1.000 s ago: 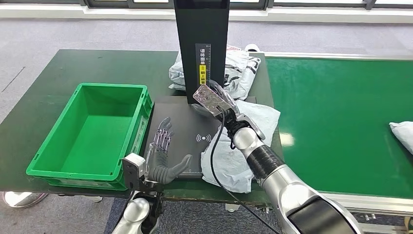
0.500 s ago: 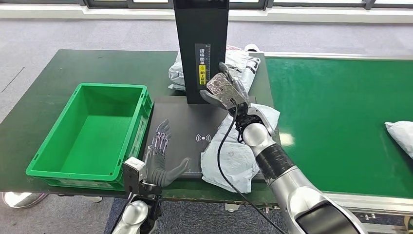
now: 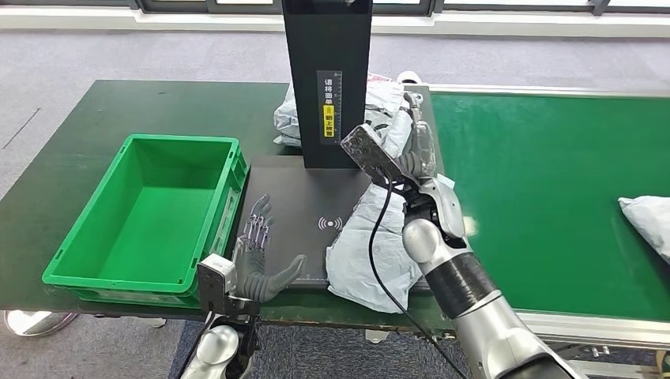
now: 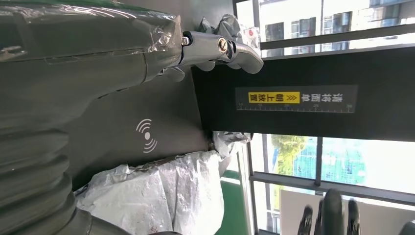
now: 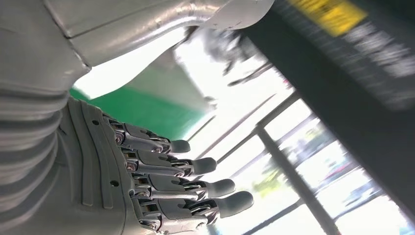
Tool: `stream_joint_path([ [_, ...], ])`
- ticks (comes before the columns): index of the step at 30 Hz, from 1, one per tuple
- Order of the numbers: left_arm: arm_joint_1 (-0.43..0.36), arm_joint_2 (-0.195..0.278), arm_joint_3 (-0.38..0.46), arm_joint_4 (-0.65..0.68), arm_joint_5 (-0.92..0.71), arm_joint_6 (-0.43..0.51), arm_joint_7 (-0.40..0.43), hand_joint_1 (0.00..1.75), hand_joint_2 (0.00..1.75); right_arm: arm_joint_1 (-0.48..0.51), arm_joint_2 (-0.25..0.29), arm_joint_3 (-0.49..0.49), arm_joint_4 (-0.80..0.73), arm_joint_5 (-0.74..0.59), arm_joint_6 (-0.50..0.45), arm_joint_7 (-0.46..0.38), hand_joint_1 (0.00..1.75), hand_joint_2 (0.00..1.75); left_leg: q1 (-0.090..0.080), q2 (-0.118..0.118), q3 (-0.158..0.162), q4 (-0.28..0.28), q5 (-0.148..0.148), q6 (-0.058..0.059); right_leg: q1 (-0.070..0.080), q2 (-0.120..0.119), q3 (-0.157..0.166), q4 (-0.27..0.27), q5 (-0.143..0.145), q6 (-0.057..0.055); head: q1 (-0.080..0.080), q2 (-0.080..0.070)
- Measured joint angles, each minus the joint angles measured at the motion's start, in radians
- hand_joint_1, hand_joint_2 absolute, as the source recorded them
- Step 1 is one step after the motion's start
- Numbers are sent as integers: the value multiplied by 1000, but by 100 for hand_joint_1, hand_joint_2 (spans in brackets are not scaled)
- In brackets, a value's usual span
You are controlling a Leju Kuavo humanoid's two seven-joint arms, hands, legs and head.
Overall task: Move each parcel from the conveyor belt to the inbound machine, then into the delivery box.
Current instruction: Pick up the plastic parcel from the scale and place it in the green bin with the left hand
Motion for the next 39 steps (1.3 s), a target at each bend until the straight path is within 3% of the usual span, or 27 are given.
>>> stream_joint_path([
  [5,-18,-10,0,11,-6,12,23,0,175,116,-11,-41,-96,65,-93,54,0,175,0,0,0,0,-1,0,0,0,0,0,0,0,0,0],
  [10,-29,-20,0,21,-45,24,59,0,175,285,-13,-111,-242,22,-221,-9,0,175,0,-1,-1,0,-2,0,0,0,0,0,-1,0,0,0],
  [16,-30,-28,0,26,-57,25,66,0,175,385,-13,-145,-337,0,-251,-30,0,175,0,1,-1,0,-2,0,0,1,-2,0,-1,0,0,0],
  [18,-31,-31,0,27,-71,25,75,0,175,416,-13,-160,-363,-53,-295,-78,0,175,0,0,-1,0,-2,0,0,0,-1,0,-1,0,0,0],
  [22,-31,-31,-20,35,-228,21,124,0,175,540,1,-188,-429,-253,-417,-313,0,175,0,-2,-1,0,-3,0,0,-2,0,0,-2,-1,0,0],
  [24,-31,-28,-44,38,-336,10,146,0,175,593,13,-189,-445,-292,-435,-387,0,175,0,0,-1,-1,-4,-1,0,0,-1,0,-3,0,0,0],
  [28,-31,-28,-67,42,-416,-12,162,0,175,629,29,-190,-454,-297,-441,-406,0,175,0,1,-1,-1,-5,-1,0,2,-2,0,-3,0,0,0],
  [39,-32,-28,-76,44,-429,-18,166,0,175,644,39,-190,-461,-297,-442,-404,0,175,0,1,-1,0,-4,-1,0,2,-1,0,-3,0,0,0],
])
